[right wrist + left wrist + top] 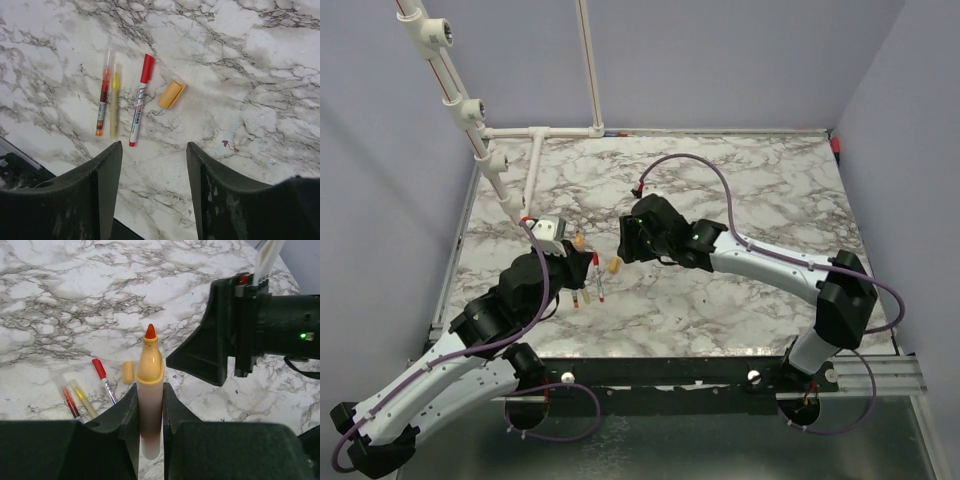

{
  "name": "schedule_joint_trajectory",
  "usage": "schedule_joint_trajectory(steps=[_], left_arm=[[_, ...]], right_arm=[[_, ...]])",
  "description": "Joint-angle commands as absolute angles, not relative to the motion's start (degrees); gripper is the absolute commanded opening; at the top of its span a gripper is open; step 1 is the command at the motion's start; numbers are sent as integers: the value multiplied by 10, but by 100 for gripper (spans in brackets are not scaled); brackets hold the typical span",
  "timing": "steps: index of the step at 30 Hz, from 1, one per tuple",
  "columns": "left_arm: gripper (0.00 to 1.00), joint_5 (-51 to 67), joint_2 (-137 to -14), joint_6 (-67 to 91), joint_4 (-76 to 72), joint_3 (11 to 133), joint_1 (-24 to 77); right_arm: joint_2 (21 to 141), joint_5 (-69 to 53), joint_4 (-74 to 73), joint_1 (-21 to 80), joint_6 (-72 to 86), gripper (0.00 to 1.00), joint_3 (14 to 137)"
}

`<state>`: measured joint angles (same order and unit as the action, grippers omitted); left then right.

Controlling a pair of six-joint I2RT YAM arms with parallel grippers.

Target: Insert the pens into the pen caps

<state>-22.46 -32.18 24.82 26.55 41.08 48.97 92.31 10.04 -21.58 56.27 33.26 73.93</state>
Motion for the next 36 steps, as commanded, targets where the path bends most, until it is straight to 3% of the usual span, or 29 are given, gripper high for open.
schedule_joint_trajectory(steps=[1, 16, 36], left_arm=[[0, -257, -311, 242, 272, 402, 490], [0, -252, -308, 239, 272, 402, 490], [0, -249, -304, 240, 272, 401, 490]], right_arm=[[986, 102, -233, 563, 367, 58, 784], [1162, 134, -295, 564, 475, 60, 895], [1237, 116, -259, 564, 547, 54, 894]])
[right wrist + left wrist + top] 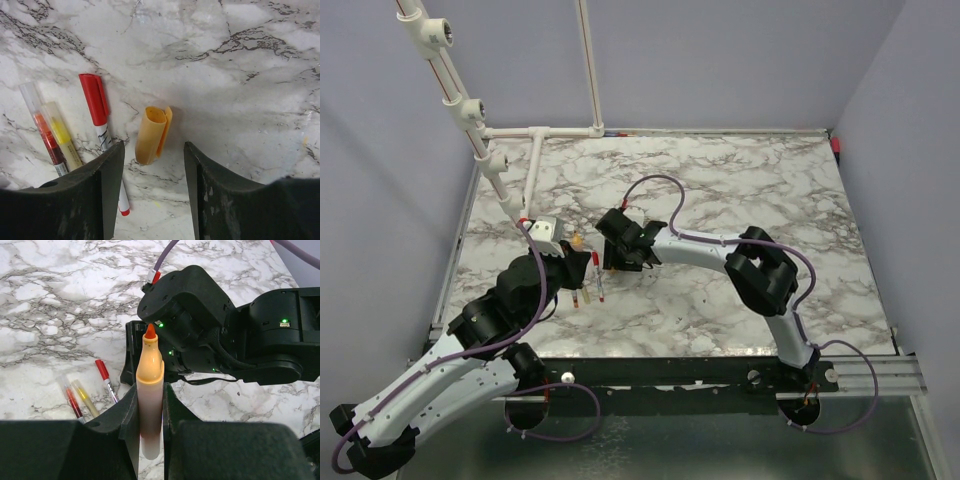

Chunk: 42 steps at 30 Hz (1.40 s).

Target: Insert the pens into the pen caps

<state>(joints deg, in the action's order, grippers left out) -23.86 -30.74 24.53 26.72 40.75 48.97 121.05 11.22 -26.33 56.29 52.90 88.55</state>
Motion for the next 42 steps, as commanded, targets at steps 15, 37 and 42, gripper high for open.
schedule_joint_trajectory(steps=[15, 37, 42], left_arm=[[0, -248, -313, 239, 272, 401, 490], [0, -258, -326, 241, 273, 401, 490], [0, -257, -329, 240, 274, 401, 490]], right_arm=[[1169, 116, -225, 563, 492, 1, 791], [917, 258, -316, 580, -51, 1, 617], [883, 285, -237, 621, -157, 1, 539]])
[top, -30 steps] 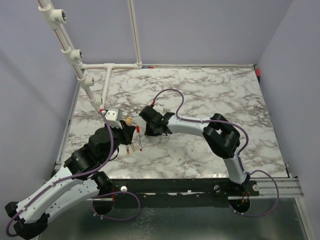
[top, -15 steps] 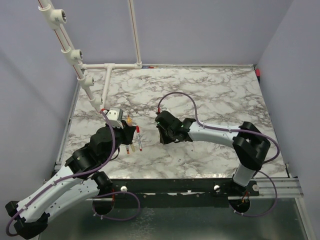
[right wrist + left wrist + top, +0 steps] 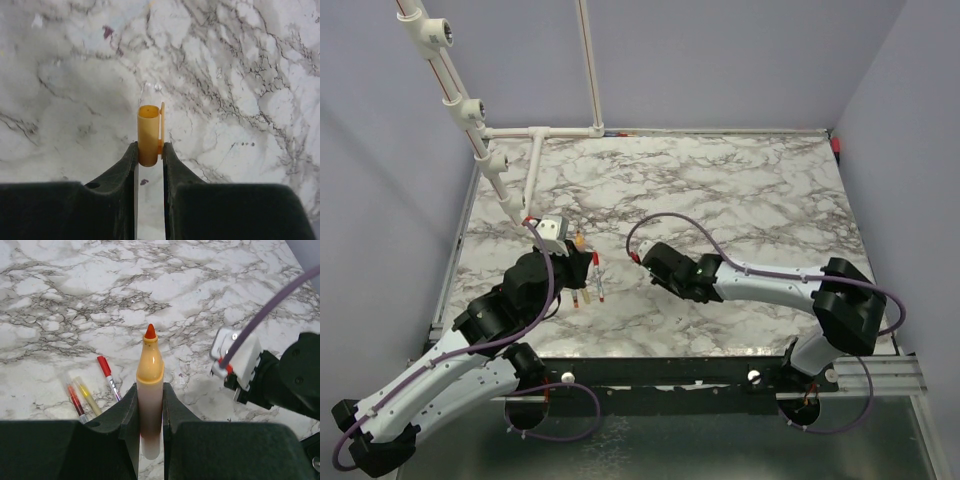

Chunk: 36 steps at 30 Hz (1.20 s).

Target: Insert the pens into the pen caps

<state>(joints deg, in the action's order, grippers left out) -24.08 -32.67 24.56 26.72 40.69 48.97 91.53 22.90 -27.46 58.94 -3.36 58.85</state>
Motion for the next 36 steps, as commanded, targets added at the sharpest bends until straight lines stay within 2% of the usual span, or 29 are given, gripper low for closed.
schedule_joint_trajectory(steps=[1, 8, 17, 25, 28, 32, 36], left_arm=[[0, -257, -329, 240, 274, 401, 490], [0, -258, -330, 241, 274, 401, 490], [0, -260, -330, 241, 275, 401, 490], [0, -259, -334, 241, 275, 401, 490], [0, -259, -335, 241, 275, 401, 490], [0, -259, -334, 241, 275, 402, 490], [0, -259, -334, 241, 275, 403, 490]], right_arm=[[874, 288, -222, 627, -169, 1, 526], [843, 338, -121, 659, -231, 1, 442], [901, 401, -13, 695, -234, 1, 392], [940, 431, -15, 737, -195, 2, 388], [935, 427, -26, 752, -185, 11, 381], [921, 412, -50, 766, -168, 39, 377], [904, 396, -79, 779, -153, 52, 374]])
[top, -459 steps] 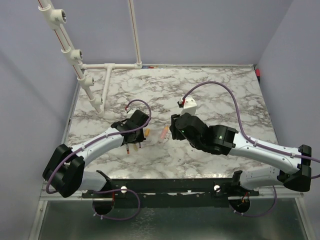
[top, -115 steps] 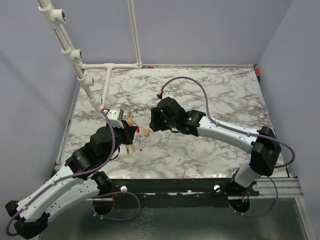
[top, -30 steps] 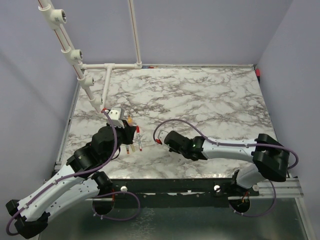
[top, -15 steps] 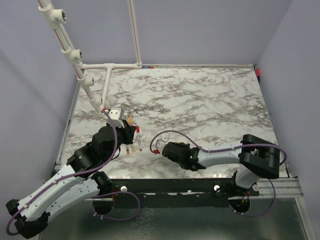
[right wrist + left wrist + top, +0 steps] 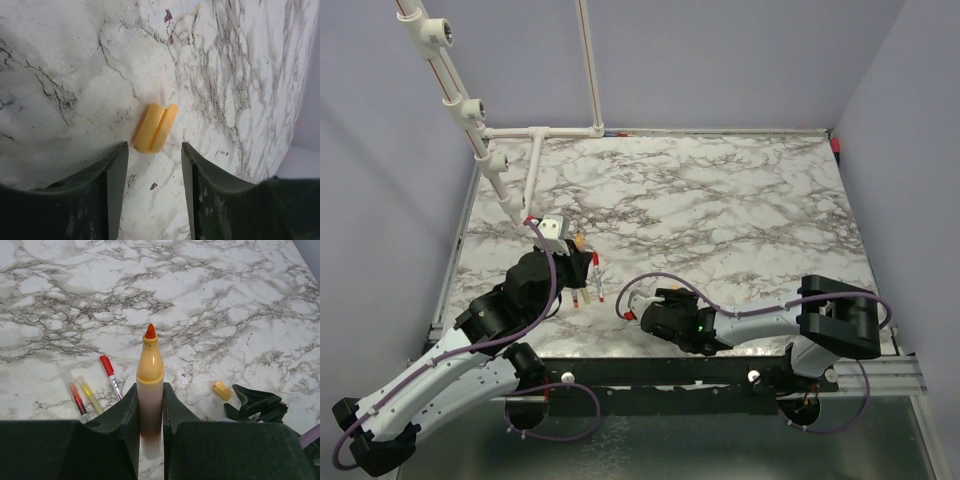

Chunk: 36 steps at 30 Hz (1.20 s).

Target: Insert the pens into the pen caps

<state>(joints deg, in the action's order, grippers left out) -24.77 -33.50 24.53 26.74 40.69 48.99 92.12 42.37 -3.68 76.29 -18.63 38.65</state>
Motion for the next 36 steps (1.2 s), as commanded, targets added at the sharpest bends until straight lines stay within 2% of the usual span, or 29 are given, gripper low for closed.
schedule_joint_trajectory(steps=[1, 9, 15, 22, 28, 31, 36], left_arm=[[0, -259, -335, 241, 275, 402, 490], [0, -256, -337, 241, 275, 402, 490], [0, -257, -333, 240, 275, 402, 490], [0, -258, -329, 241, 275, 402, 490], [0, -258, -327, 241, 275, 401, 490], [0, -256, -329, 241, 275, 402, 490], [0, -255, -332, 241, 275, 401, 490]], right_arm=[[898, 391, -88, 784, -149, 55, 373], [774, 330, -188, 800, -100, 70, 399], [734, 339, -243, 799, -51, 76, 440], [761, 316, -289, 762, 49, 76, 516], [804, 210, -359, 661, 196, 74, 579], [819, 159, -362, 630, 251, 74, 581], [851, 141, -360, 618, 289, 73, 574]])
